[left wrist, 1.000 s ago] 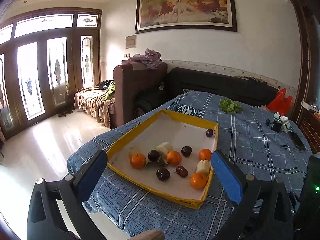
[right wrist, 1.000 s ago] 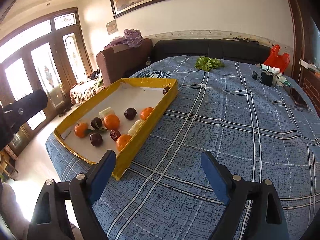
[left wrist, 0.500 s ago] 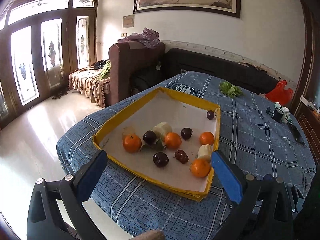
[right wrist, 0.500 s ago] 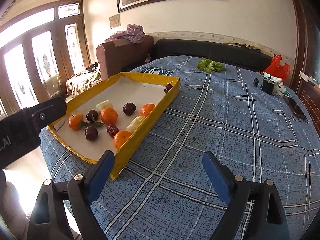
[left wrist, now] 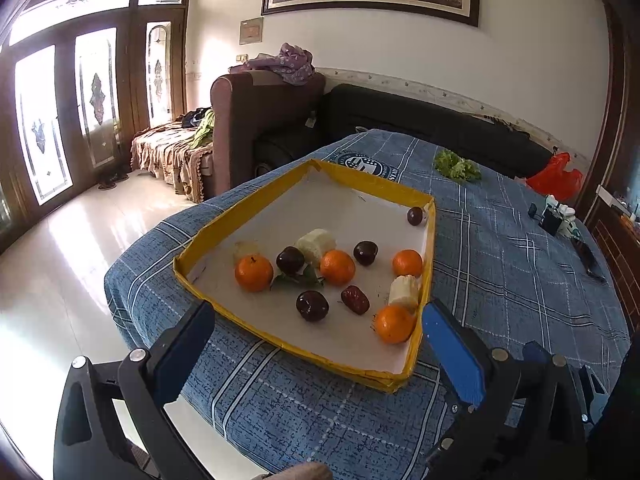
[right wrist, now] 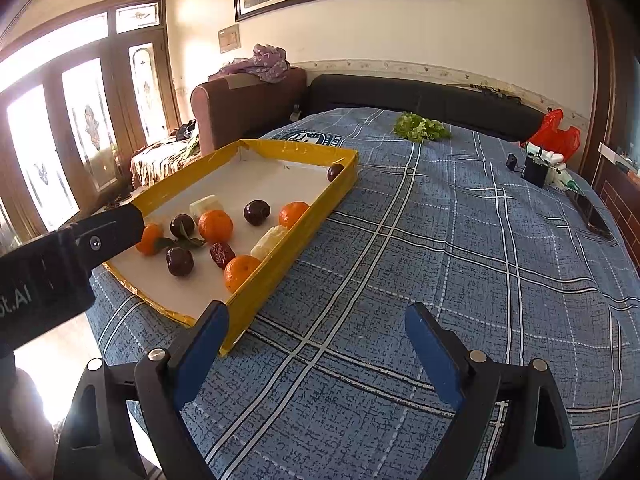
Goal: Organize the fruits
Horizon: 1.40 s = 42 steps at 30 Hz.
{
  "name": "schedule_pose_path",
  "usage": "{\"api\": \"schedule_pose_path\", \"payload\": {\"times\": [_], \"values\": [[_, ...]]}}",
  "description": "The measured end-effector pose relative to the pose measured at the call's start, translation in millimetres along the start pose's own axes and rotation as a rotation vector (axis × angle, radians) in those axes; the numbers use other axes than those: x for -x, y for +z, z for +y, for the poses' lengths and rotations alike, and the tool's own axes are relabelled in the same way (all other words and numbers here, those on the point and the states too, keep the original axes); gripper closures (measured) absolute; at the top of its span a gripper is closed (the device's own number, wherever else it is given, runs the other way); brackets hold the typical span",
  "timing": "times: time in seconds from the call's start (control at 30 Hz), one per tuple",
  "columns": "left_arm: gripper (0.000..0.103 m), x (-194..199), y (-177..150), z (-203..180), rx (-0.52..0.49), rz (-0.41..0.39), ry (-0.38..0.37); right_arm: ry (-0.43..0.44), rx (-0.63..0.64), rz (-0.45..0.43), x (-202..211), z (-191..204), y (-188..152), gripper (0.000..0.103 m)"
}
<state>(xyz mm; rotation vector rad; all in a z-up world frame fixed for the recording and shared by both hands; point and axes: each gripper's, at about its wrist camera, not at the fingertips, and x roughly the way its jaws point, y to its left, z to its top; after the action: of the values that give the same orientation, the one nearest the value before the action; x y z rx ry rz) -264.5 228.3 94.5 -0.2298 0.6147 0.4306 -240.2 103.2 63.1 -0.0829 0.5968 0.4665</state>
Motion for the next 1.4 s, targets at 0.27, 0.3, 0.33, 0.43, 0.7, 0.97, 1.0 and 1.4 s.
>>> {"api": "schedule_pose_path", "payload": {"times": [0.27,0.3,0.33,0.43,0.7,0.97,1.0,1.4], "values": [[0.000,-1.3,-1.3,-1.4,0.000,0.012,-0.008,0.000,0.001,0.002,0.8,0.2,-0.3,0.010],[0.000,-1.9,-1.7,-1.1,0.001,0.015,-0.009,0.000,0.002,0.003,1.0,0.5,-0.4,0.010],[0.000,-2.6,-1.7,-0.8,0.003,0.018,-0.010,0.000,0.003,0.003,1.5,0.8,-0.6,0.010],[0.000,-5.8,-2.1,0.4,0.010,0.033,-0.015,-0.001,0.008,0.005,1.7,1.7,-0.5,0.010],[0.000,-7.1,-3.3,0.0,0.011,0.038,-0.019,0.001,0.010,0.011,0.4,3.9,-0.9,0.009],[0.000,-8.7,-4.1,-1.0,0.011,0.048,-0.024,0.000,0.014,0.013,0.1,5.0,-1.5,0.009],[0.000,-8.8,-4.2,-1.2,0.011,0.050,-0.026,-0.001,0.017,0.013,0.1,5.7,-1.6,0.009],[0.000,-9.2,-3.1,1.0,0.031,0.058,-0.051,-0.012,0.055,0.002,1.1,12.1,-0.8,0.009]]}}
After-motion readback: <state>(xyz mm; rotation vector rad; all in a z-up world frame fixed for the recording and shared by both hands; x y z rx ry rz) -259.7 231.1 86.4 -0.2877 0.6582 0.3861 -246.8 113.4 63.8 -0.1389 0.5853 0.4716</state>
